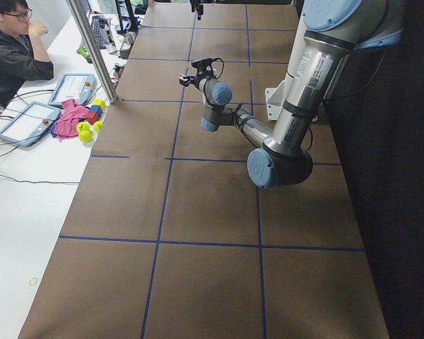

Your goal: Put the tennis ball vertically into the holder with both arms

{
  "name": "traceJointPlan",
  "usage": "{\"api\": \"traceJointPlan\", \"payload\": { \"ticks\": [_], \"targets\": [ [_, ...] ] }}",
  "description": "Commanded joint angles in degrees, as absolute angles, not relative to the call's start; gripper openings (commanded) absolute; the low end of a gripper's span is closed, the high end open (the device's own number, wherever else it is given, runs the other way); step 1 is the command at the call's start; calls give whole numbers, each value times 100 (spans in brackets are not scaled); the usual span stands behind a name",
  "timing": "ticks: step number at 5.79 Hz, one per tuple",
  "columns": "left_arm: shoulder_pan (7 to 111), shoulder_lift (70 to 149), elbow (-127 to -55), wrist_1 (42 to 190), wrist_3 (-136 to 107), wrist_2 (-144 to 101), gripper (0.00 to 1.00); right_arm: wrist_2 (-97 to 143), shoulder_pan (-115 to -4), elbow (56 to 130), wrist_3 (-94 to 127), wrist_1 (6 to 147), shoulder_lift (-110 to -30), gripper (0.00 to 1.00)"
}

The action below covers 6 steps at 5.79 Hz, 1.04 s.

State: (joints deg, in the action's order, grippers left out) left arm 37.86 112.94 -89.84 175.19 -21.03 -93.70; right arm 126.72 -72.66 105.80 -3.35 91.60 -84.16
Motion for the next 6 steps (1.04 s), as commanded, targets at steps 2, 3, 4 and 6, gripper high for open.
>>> {"api": "traceJointPlan", "payload": {
  "ticks": [2, 3, 4, 6],
  "targets": [
    [5259, 10855, -9027, 16603, -2057, -10829, 100, 13087, -8417, 10529, -1842, 9088, -9367, 100],
    [5473, 10506, -9026, 16542, -2074, -10993, 100, 13104, -8585, 10529, -1950, 9088, -9543, 100],
    [5832, 10477, -8957, 16210, -2109, -11013, 100, 13165, -8770, 10529, -2012, 9088, -9736, 100],
    [6781, 10108, -9044, 14247, -2074, -11614, 100, 13263, -9069, 10529, -1777, 9175, -10194, 100]
  ]
}}
